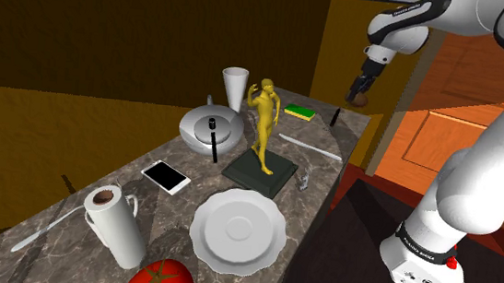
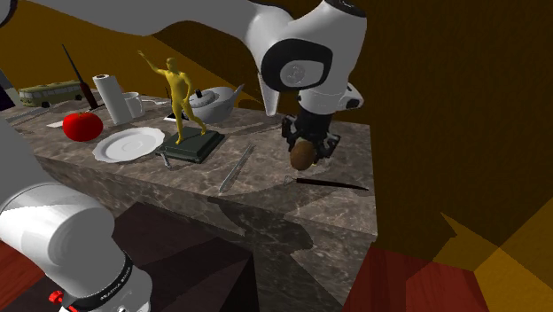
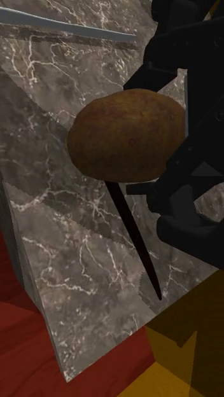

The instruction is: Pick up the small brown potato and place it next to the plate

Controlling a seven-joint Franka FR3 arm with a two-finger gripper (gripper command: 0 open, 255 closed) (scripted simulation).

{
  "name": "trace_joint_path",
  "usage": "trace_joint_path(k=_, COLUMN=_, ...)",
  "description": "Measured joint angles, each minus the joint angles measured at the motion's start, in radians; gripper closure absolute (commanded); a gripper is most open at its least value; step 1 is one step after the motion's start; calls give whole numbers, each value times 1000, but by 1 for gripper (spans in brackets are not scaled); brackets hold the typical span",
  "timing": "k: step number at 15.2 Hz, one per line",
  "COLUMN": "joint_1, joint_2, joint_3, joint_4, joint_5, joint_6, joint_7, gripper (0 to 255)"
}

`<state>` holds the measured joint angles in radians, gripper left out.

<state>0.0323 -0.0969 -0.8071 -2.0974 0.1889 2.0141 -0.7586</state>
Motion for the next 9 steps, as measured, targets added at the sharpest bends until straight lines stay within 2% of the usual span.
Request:
trace_joint_path(k=4, joint_1=2, joint_2=-139, joint_3=71, joint_4=-111, joint_5=-95, joint_6=26, joint_7=123, gripper=255)
trace_joint_path(k=9, joint_1=-8, joint_2=-285, joint_3=184, joint_4=-258, joint_5=-166, joint_6=65, joint_7=275, gripper=255)
